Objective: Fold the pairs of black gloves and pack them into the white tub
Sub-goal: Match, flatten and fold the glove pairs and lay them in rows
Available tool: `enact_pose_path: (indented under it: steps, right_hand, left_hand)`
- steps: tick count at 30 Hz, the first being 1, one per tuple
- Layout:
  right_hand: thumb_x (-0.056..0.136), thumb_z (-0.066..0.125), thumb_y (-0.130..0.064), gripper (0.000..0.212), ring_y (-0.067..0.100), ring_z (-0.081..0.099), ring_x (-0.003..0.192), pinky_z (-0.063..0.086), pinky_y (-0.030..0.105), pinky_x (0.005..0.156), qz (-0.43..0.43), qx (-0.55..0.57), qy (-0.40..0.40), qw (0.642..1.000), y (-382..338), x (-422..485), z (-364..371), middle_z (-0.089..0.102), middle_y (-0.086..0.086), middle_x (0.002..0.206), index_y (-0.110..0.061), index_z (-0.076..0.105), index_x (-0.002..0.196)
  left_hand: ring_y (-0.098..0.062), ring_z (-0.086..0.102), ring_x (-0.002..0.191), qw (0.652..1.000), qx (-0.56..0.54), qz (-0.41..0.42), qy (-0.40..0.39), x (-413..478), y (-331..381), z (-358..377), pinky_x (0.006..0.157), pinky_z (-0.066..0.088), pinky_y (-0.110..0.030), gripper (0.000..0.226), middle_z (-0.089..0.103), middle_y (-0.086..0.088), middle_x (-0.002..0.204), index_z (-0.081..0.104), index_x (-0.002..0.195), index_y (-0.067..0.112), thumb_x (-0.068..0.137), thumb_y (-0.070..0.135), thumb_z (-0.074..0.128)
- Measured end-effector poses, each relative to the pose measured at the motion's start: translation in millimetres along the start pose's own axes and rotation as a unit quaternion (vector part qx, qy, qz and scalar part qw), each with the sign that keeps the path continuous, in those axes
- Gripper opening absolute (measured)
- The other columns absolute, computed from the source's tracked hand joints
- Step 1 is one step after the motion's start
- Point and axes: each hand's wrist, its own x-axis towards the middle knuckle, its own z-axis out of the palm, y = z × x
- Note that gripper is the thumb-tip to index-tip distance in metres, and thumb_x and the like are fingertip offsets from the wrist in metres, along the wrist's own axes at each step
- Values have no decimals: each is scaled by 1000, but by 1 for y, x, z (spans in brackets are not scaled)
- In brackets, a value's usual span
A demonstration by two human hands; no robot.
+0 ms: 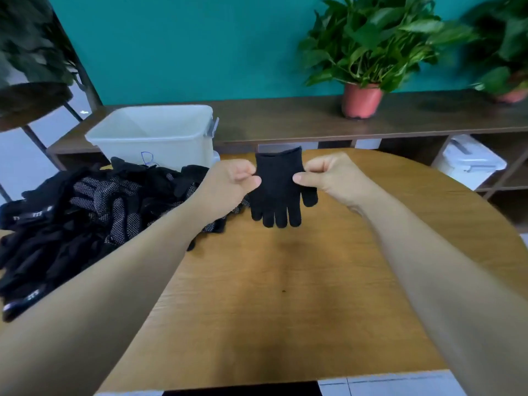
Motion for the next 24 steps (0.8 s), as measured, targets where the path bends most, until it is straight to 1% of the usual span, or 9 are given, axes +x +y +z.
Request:
enact_pose_path:
  steps: [3,6,9,12,15,18,20,22,24]
  right_hand:
    - [88,68,-3,16,12,62,72,50,26,74,-23,-54,4,998,24,3,0,72,0,79,-14,77,84]
    - [85,65,-8,30,5,67,71,55,25,72,21,-130,-25,991,73,-16,26,74,-7,83,-34,79,89]
    - [78,66,-13,42,9,65,106,47,33,102,16,-191,-54,980,118,-40,51,74,-10,107,-53,74,89]
    - [87,69,-9,34,-4,45,125,19,7,103,-34,-247,-55,967,129,-62,59,65,-12,127,-35,75,108]
    - [91,64,-11,35,-10,32,131,16,23,110,-70,-292,-67,951,134,-84,64,54,-17,137,-35,71,116]
    - [85,56,-11,38,-6,39,131,27,37,116,-55,-259,-32,964,135,-97,66,60,-15,133,-30,74,113]
    - [79,50,-12,42,4,53,126,35,36,110,-67,-219,68,971,132,-96,70,68,-9,123,-23,75,111]
    - [83,51,-13,41,17,58,124,34,36,108,-94,-289,137,943,125,-86,79,68,2,124,-14,70,119]
    - [98,43,-22,46,23,41,140,21,36,116,-76,-370,98,921,118,-74,93,49,10,146,-6,51,141]
  left_hand:
    - [-18,61,70,995,85,51,-30,-1,-22,19,64,49,-25,9,73,-2,86,69,91,19,96,16,61]
    - [-19,65,85,975,192,83,-72,-31,-65,50,89,49,-36,17,74,2,96,74,107,20,93,16,66]
    - [-15,70,97,951,255,146,-94,-63,-102,78,113,36,-45,20,76,4,106,75,107,23,88,16,72]
    - [-9,65,114,939,266,204,-80,-83,-120,86,114,35,-45,17,72,8,116,75,103,26,89,23,66]
    - [-8,64,116,921,292,238,-97,-97,-120,86,111,30,-46,28,72,9,118,75,102,29,91,31,50]
    - [-5,59,122,924,274,251,-86,-104,-120,80,116,26,-50,35,69,11,122,73,108,30,85,24,47]
    - [-6,53,129,940,253,222,-50,-99,-116,81,118,24,-54,40,67,10,127,70,116,27,86,23,44]
    - [-11,48,135,942,279,182,-30,-89,-108,89,119,20,-55,44,64,5,133,66,126,19,94,28,38]
    - [-15,35,144,927,338,152,-67,-82,-98,103,123,6,-48,57,52,-2,147,53,141,11,98,38,27]
